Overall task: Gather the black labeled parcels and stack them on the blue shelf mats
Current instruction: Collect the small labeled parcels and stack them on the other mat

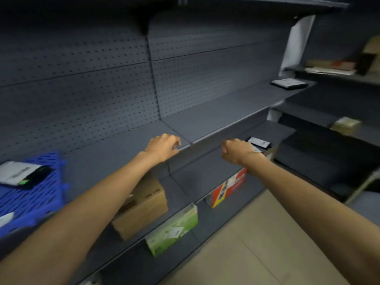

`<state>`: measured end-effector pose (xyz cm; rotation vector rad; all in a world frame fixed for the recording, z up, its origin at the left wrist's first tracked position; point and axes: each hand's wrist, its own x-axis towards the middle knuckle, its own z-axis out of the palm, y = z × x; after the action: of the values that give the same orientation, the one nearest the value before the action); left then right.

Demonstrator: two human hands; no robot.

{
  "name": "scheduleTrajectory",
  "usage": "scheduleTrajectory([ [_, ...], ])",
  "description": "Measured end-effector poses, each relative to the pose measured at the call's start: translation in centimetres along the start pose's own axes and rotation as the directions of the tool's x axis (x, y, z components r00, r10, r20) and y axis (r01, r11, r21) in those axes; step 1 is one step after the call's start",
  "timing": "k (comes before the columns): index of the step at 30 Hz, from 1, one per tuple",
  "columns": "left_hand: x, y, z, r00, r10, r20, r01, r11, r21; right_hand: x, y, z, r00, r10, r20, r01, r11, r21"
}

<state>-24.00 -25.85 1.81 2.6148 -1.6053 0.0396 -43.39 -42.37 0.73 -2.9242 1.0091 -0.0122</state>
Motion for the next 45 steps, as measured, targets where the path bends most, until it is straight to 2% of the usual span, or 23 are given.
scheduleTrajectory([
  [4, 7.1, 10.7, 1.9, 0.994, 0.106, 0.011, -0.106, 0.994, -0.025, -1.5, 12.7, -0.1, 0.992, 0.122, 0.033, -0.121, 0.992, -0.045],
  [10, 15.9, 26.0, 4.9, 0.97, 0.244, -0.004, -0.244, 0.965, -0.094, -4.3, 30.8, -1.7, 0.95, 0.312, 0.003, -0.31, 0.944, -0.112],
  [16, 22.7, 34.9, 8.3, 0.956, 0.293, 0.021, -0.287, 0.948, -0.137, -3.6, 41.4, -0.7, 0.926, 0.376, 0.024, -0.37, 0.92, -0.127],
  [21, 29.3, 37.4, 9.1, 0.951, 0.309, 0.003, -0.305, 0.941, -0.15, 1.7, 45.4, 0.9, 0.925, 0.377, 0.041, -0.371, 0.923, -0.105],
  [27, 41.4, 38.1, 8.2, 0.95, 0.309, -0.034, -0.311, 0.939, -0.144, 11.5, 49.2, 0.8, 0.939, 0.342, 0.046, -0.338, 0.938, -0.083],
  [32, 53.9, 38.5, 5.9, 0.941, 0.326, -0.085, -0.334, 0.937, -0.102, 21.2, 56.1, -3.8, 0.923, 0.38, -0.057, -0.384, 0.918, -0.1],
  [36, 63.0, 39.7, 5.0, 0.941, 0.324, -0.1, -0.333, 0.939, -0.084, 27.9, 60.7, -5.9, 0.904, 0.398, -0.157, -0.41, 0.911, -0.051],
  [41, 70.3, 43.0, 7.3, 0.926, 0.372, -0.063, -0.376, 0.923, -0.085, 33.7, 64.2, -4.1, 0.923, 0.372, -0.099, -0.379, 0.924, -0.054],
  [45, 76.0, 44.2, 8.5, 0.941, 0.334, -0.058, -0.338, 0.938, -0.08, 40.1, 67.8, -3.6, 0.93, 0.354, -0.097, -0.359, 0.933, -0.037],
])
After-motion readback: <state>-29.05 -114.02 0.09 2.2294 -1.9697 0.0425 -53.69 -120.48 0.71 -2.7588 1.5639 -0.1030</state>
